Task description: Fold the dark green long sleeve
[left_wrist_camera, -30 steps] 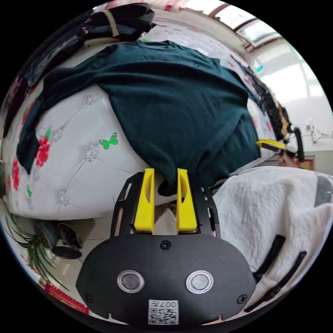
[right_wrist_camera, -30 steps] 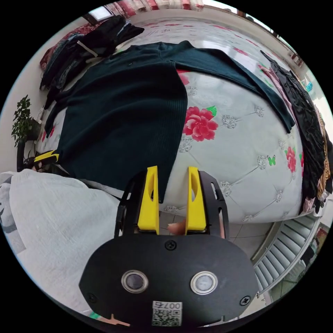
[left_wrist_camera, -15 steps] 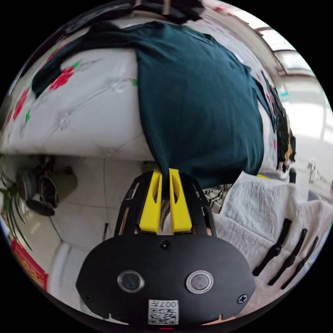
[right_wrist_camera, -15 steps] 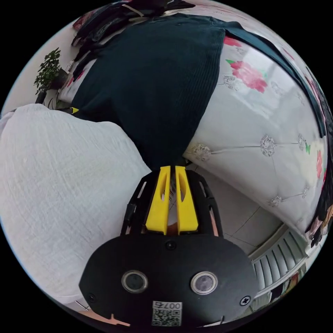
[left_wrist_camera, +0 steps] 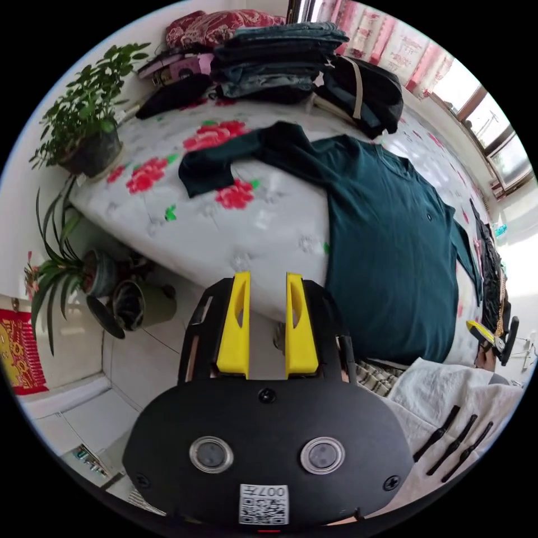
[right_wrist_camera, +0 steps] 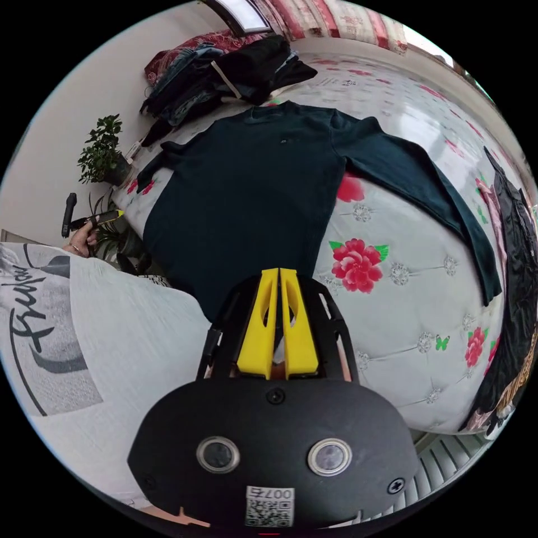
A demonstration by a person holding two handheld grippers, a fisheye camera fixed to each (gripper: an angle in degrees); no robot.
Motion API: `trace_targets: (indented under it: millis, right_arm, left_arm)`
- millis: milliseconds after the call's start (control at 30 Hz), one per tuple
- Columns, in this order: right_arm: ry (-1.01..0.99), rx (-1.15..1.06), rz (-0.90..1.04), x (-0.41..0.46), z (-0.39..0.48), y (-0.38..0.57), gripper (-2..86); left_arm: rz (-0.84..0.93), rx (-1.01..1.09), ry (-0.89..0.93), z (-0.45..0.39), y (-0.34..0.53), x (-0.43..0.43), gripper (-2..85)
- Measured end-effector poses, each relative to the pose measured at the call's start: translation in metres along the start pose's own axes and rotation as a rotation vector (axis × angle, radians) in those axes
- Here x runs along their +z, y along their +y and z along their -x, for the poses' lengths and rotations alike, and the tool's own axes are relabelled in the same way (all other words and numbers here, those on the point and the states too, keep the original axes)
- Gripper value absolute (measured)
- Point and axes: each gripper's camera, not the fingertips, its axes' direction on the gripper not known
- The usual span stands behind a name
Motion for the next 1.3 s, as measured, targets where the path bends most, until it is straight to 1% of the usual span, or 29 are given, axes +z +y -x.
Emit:
trace_targets:
  millis: [167, 333, 400, 467, 500, 533, 600, 667, 700, 733, 800, 833, 900, 933, 1000, 1033, 1067, 1100, 1167, 1233, 1300]
  right_arm:
    - [-0.034, 0.006, -0.026, -0.001, 0.038, -0.015, -0.3]
    - [0.019, 0.02, 0.028, 0.002, 0.06, -0.028, -0.3]
    - [0.033, 0.042, 0.049, 0.001, 0.065, -0.035, -0.3]
    - [0.04, 0.068, 0.058, 0.001, 0.067, -0.04, -0.3]
    - [0.037, 0.094, 0.056, 0.002, 0.068, -0.042, -0.3]
    - [0.031, 0.104, 0.053, 0.002, 0.068, -0.043, -0.3]
    - [0.002, 0.129, 0.036, 0.006, 0.072, -0.047, -0.3]
    - [-0.024, 0.136, 0.018, 0.008, 0.074, -0.05, -0.3]
    - [-0.043, 0.123, 0.016, 0.01, 0.076, -0.052, -0.2]
    - [-0.047, 0.112, 0.02, 0.011, 0.076, -0.052, -0.2]
    - [-0.021, 0.075, 0.052, 0.016, 0.074, -0.053, 0.0]
    - [-0.017, 0.068, 0.06, 0.017, 0.072, -0.053, 0.0]
    - [-0.046, 0.056, 0.056, 0.016, 0.06, -0.052, 0.5]
    - [-0.062, 0.053, 0.048, 0.014, 0.057, -0.051, 0.8]
    - [-0.156, 0.018, -0.008, 0.004, 0.046, -0.048, 3.3]
    - [-0.185, -0.007, -0.032, 0.0, 0.044, -0.047, 4.3]
    - [-0.24, -0.057, -0.079, -0.009, 0.042, -0.047, 6.3]
    - [-0.285, -0.103, -0.116, -0.018, 0.041, -0.048, 8.2]
    - [-0.349, -0.162, -0.165, -0.031, 0.04, -0.054, 10.5]
    - [-0.416, -0.213, -0.214, -0.044, 0.039, -0.061, 11.9]
    - [-0.486, -0.264, -0.252, -0.055, 0.04, -0.072, 13.3]
  left_arm:
    - [-0.037, 0.007, -0.044, 0.039, -0.093, 0.003, 10.1]
    - [0.044, 0.014, -0.1, 0.068, -0.168, 0.041, 10.5]
    - [0.126, 0.054, -0.133, 0.074, -0.194, 0.068, 10.6]
    - [0.219, 0.104, -0.182, 0.075, -0.203, 0.092, 9.0]
    - [0.149, 0.157, -0.212, 0.071, -0.202, 0.083, 7.4]
    - [0.148, 0.173, -0.224, 0.07, -0.201, 0.083, 6.6]
    - [0.152, 0.3, -0.289, 0.063, -0.198, 0.076, 5.0]
    - [0.194, 0.374, -0.295, 0.067, -0.198, 0.065, 4.5]
    - [0.249, 0.415, -0.22, 0.074, -0.2, 0.052, 4.3]
    - [0.26, 0.421, -0.171, 0.079, -0.2, 0.042, 4.3]
    - [0.211, 0.406, 0.04, 0.104, -0.194, -0.016, 4.1]
    - [0.2, 0.397, 0.104, 0.11, -0.191, -0.032, 4.1]
    - [0.154, 0.34, 0.466, 0.141, -0.177, -0.098, 4.1]
    - [0.129, 0.327, 0.568, 0.148, -0.171, -0.116, 4.1]
    - [-0.022, 0.298, 0.939, 0.167, -0.14, -0.185, 4.1]
    - [-0.065, 0.29, 1.012, 0.168, -0.131, -0.199, 4.0]
    - [-0.138, 0.277, 1.127, 0.166, -0.113, -0.223, 3.8]
    - [-0.173, 0.278, 1.202, 0.156, -0.097, -0.239, 3.7]
    - [-0.173, 0.291, 1.252, 0.129, -0.078, -0.252, 3.6]
    - [-0.14, 0.329, 1.232, 0.095, -0.063, -0.258, 3.5]
    - [-0.073, 0.397, 1.134, 0.048, -0.051, -0.26, 3.5]
